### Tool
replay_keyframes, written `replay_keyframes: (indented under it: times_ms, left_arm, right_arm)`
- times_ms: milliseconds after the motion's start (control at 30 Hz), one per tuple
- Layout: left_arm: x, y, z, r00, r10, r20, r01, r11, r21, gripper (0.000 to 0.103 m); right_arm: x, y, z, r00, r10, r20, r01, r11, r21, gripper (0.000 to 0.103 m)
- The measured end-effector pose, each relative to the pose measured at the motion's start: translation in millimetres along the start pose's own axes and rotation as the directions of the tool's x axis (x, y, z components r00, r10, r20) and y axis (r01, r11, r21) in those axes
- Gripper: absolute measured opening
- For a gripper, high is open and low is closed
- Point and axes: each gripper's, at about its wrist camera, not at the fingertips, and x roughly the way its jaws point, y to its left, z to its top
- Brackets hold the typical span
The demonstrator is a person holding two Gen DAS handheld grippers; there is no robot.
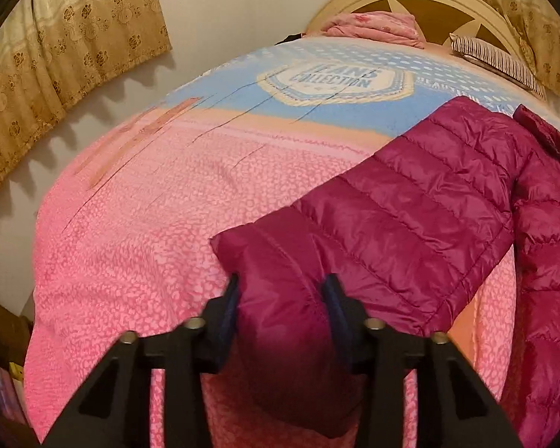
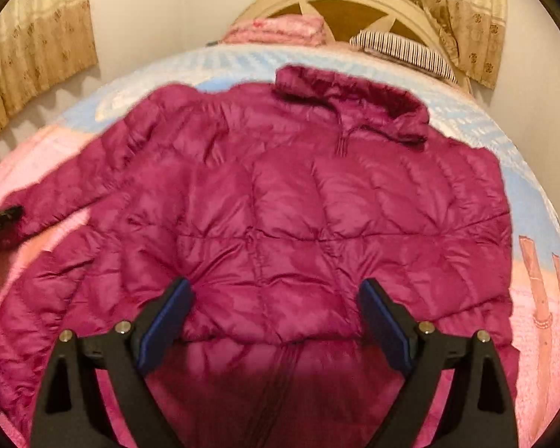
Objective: Fold large clothes
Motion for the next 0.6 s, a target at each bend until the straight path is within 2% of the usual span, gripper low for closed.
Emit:
replay_keyframes:
  times_ms: [133,267,333,467,600]
  left_arm:
    - [-9,-1,5,1.0,-0.008,0.019,0.008,1.0,0.012,0.017]
    - [-27,1,15,0.998,0.015,0.06,-0.015,1.0,0.006,0.012]
    - [-44,-3,21,0.993,0.038,0.109,-0.041,0.999,0.017,0.01]
    - [-92,-20,38,0.967,0.06,0.246,-0.077,0.995,0.06,0.01]
    - [-144,-44,59,0.932,0.016,0.361,-0.054,0.994,0.095,0.01]
  right_arm:
    - [-19,-8,-6,0.999,0.001,0.042,0.0,1.0,-0.004,0.094]
    - [-24,-23,-11,0.999,-0.013,0.049,0.011,0.999,0.035,0.094]
    - [-24,-32,-15,0.999,-0.03,0.045,0.028,0.998,0.047,0.094]
    - [-26,-46,-20,0.997,-0.072,0.034,0.07,0.996,0.062,0.094]
    - [-37,-65,-21,0.995,-0.088,0.053,0.082,0.992,0.094,0.094]
